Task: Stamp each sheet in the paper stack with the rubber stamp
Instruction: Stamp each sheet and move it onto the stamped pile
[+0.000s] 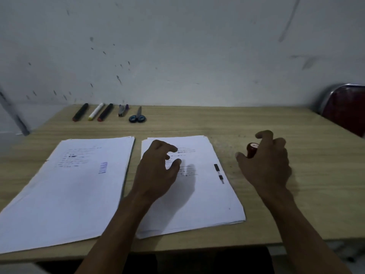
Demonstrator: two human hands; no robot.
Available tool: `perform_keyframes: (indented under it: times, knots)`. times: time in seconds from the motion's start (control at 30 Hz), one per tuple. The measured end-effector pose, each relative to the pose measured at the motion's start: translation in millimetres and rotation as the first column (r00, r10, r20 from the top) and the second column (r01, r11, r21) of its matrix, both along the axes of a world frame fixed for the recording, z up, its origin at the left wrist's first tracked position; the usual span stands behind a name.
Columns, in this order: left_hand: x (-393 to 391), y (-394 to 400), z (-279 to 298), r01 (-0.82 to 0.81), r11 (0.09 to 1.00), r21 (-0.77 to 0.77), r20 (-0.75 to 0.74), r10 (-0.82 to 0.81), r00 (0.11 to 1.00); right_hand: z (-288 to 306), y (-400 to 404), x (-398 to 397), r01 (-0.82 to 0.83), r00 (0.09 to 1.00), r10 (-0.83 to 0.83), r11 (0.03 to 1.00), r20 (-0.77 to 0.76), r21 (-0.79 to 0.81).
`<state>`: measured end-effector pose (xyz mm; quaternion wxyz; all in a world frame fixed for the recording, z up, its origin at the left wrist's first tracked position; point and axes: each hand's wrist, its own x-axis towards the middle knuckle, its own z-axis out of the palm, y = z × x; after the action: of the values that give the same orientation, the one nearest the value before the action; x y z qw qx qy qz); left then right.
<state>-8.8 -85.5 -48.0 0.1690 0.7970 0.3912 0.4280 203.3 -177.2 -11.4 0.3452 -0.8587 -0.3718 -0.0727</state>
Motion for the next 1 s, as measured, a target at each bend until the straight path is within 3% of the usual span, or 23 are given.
perform_keyframes:
  times: [0.2,0.43,0.6,0.87,1.0]
  knots:
    - [18,4,-10,0.007,1.0,-0.028,-0.013,-0.007,1.0,-6,0,22,-0.041,0.996,0.029,0.988,-0.082,-0.149]
    - [18,9,-15,-0.031,0.998,-0.052,-0.015,0.03,0.999,0,-1,24,-0.074,0.995,0.066,0.992,-0.078,-0.104]
    - [19,19,-12,-0.074,0.995,-0.061,-0.002,0.074,0.997,11,1,8,-0.257,0.963,0.256,0.966,-0.088,-0.004]
    - [25,25,-27,-0.097,0.994,-0.056,-0.312,0.075,0.947,7,27,-22,-0.449,0.889,0.456,0.884,0.032,-0.129]
    - [26,21,-31,-0.125,0.992,-0.027,-0.333,0.109,0.937,0,38,-30,-0.448,0.883,0.467,0.87,0.05,-0.207]
